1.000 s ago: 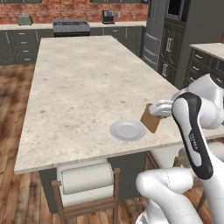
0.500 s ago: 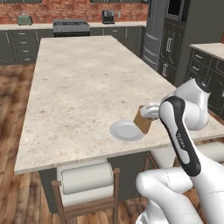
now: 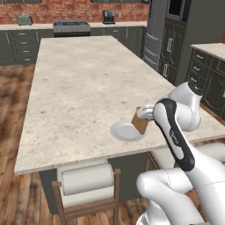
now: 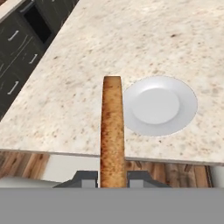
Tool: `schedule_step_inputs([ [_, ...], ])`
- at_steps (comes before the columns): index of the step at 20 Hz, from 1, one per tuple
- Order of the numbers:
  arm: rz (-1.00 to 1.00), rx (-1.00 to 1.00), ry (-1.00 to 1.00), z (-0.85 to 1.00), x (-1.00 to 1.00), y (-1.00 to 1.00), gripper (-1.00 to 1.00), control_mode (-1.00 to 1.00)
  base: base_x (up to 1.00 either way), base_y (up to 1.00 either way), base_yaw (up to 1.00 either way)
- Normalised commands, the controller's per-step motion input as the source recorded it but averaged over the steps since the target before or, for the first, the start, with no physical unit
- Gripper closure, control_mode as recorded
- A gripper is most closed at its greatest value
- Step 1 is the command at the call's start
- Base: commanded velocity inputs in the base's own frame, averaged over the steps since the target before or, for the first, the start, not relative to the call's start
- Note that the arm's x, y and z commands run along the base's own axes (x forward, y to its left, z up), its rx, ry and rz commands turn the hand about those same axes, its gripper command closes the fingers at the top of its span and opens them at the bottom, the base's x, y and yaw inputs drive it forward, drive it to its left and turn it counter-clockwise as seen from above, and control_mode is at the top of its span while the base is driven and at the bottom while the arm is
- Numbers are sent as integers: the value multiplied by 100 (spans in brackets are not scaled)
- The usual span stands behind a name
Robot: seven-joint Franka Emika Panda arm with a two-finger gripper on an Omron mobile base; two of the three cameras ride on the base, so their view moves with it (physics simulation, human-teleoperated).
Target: Start the toaster. Once the lever pops up, take the bread to the plate on the dining counter.
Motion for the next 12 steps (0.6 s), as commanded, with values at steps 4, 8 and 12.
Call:
schedule_step_inputs([
  [4,0,0,0,-36,24,1,100,-100,0,0,0],
  [8,0,0,0,-37,12,0,100,-100,0,0,0],
  [12,0,0,0,-30,26,1,100,-100,0,0,0],
])
